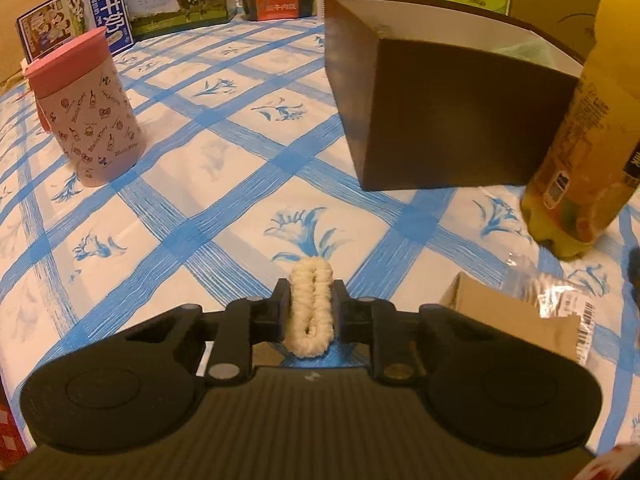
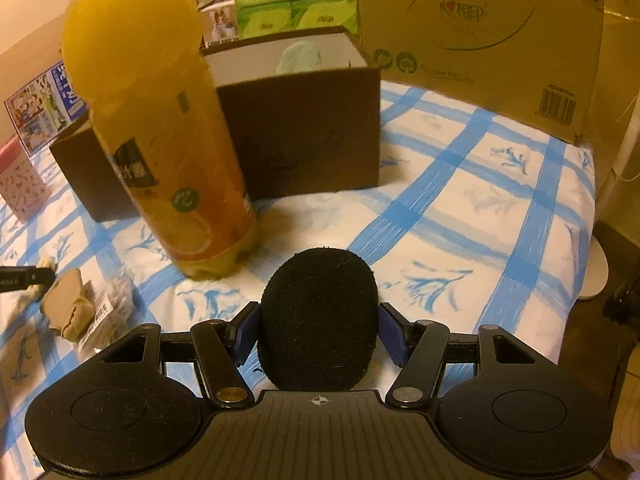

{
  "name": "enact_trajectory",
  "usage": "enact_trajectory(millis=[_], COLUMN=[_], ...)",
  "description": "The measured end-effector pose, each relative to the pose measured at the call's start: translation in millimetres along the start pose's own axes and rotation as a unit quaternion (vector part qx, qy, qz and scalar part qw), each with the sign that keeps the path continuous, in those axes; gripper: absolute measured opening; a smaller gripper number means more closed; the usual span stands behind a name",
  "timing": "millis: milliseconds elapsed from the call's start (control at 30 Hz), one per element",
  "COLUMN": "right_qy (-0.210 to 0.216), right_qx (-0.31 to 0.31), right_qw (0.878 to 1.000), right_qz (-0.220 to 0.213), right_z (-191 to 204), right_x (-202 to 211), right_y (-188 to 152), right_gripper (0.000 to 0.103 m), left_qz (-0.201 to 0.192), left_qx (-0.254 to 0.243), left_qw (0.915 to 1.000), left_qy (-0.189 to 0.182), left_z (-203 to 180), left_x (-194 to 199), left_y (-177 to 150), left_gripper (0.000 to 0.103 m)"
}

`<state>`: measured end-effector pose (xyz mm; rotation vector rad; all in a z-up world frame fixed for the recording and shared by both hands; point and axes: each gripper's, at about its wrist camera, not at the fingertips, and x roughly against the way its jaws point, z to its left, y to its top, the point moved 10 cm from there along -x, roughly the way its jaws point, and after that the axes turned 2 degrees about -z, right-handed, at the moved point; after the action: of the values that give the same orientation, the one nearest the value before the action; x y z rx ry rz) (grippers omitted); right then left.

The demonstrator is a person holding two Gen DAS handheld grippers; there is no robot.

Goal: Organize soft objects
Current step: 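Carry the scrunchie and foam pad over the brown box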

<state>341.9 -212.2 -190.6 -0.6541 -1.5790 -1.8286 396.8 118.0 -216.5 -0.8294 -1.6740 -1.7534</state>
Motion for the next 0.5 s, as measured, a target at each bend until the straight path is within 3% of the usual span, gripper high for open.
enact_trajectory(millis=[267,500], right_qy=[0.013,0.064], right_qx=[0.006,0.031], right_qw=[0.999,0.993], right_qz=[-0.037,-0.093], right_z=[-28,-40], right_x=[20,41], right_y=[35,99], right_gripper=[0.062,0.062], left_qz=[-0.024,-0.078], left_qx=[-0.003,0.0], left_qw=[0.9997,0.9962], left_qy=[-0.01,-0.04], left_z=[-1,-6], left_x=[33,73], left_y=[16,75], left_gripper=[0.018,0.018])
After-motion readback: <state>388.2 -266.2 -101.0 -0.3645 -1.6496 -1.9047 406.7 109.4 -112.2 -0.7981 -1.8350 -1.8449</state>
